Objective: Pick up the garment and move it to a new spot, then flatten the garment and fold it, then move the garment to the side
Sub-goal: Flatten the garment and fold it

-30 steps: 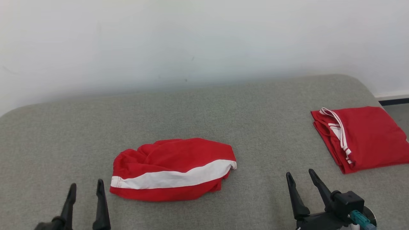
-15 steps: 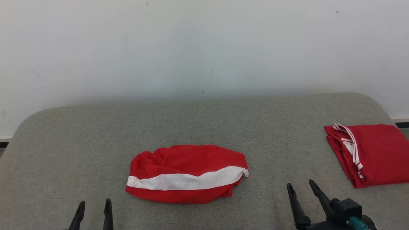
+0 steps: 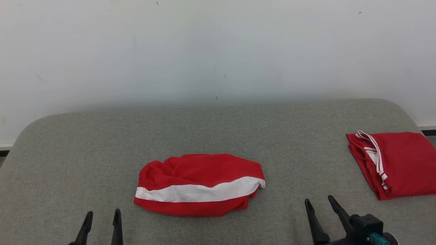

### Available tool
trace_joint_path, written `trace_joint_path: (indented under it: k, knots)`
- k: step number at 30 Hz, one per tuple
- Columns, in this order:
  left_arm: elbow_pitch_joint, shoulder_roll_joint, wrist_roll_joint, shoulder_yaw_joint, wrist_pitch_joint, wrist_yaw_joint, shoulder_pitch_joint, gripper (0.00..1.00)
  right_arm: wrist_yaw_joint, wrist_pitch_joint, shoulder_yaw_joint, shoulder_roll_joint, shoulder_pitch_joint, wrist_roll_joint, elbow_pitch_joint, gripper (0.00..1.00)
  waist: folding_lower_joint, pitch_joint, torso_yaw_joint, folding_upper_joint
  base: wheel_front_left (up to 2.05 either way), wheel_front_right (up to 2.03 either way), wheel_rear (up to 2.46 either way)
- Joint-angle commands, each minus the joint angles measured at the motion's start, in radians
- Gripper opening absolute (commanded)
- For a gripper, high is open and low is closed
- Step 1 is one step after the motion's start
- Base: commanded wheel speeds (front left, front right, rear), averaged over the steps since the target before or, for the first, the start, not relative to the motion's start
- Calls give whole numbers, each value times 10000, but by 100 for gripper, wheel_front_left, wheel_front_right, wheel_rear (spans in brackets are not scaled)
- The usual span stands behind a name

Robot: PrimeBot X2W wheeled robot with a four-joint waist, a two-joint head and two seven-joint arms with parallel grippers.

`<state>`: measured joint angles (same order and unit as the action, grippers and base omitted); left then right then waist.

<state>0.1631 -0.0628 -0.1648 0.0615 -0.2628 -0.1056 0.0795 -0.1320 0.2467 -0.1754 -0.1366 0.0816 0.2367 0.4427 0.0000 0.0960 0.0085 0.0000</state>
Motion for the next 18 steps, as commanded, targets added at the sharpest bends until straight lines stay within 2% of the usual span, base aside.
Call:
trace_joint_path:
  k: [1,11,18]
  knots:
    - [12,21,104,40,-20,0,-132,100,30,35,-30,34,47,31,21,100,0,-9,2,0,0,0,0]
    - [300,97,217,-88,-20,-56,-156,100,30,-3,-230,-14,211,86,104,100,0,-105,-6,0,0,0,0]
    - [2318,37,252,-723,243,-107,-1596,100,30,-226,-647,-33,664,29,213,100,0,-476,-52,0,0,0,0]
